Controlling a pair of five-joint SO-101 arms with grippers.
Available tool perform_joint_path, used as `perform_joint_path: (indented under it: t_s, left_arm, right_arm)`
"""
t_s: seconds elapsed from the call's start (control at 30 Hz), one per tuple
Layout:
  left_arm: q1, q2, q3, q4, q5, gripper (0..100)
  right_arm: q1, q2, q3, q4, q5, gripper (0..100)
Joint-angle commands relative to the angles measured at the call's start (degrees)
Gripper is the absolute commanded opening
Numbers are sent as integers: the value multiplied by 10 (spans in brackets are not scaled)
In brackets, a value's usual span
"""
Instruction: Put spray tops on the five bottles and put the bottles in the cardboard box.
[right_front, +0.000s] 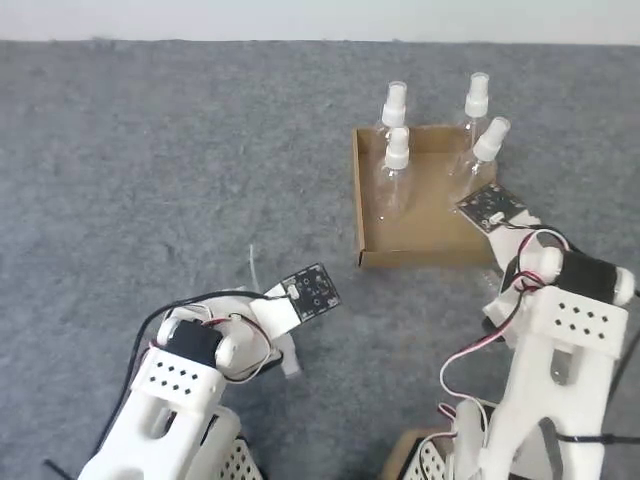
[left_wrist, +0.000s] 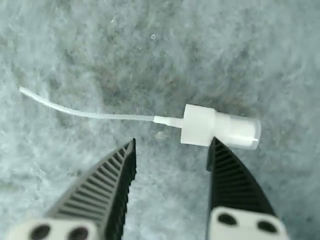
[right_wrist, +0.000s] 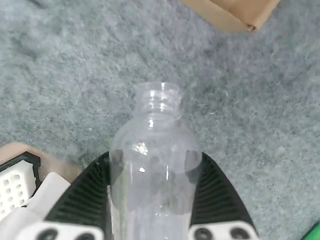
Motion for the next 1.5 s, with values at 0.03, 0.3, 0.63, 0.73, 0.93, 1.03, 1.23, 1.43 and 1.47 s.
perform_joint_path:
  t_s: [0.03, 0.3, 0.63, 0.73, 0.93, 1.03, 1.23, 1.43, 1.47]
  left_arm:
    - [-2, 5, -60, 7, 40, 214]
    - [4, 9, -164, 88, 43, 214]
    - [-3, 194, -131, -107, 88, 212]
    - [-26, 263, -141, -156, 113, 211]
    - [-102, 333, -145, -188, 105, 210]
    - [-142, 316, -141, -170, 86, 210]
    - [-184, 206, -145, -55, 56, 210]
    - [-176, 69, -201, 68, 25, 213]
    - [-166, 61, -211, 98, -3, 213]
  right_arm:
    - [6, -27, -35, 4, 5, 6]
    - [7, -28, -35, 7, 6, 6]
    - [6, -28, -35, 8, 5, 6]
    - [6, -28, -35, 9, 7, 6]
    - [6, -28, -35, 7, 8, 6]
    - [6, -28, -34, 4, 9, 6]
    - [3, -28, -34, 4, 9, 6]
    - [3, -28, -34, 4, 9, 6]
    - [3, -28, -34, 4, 9, 6]
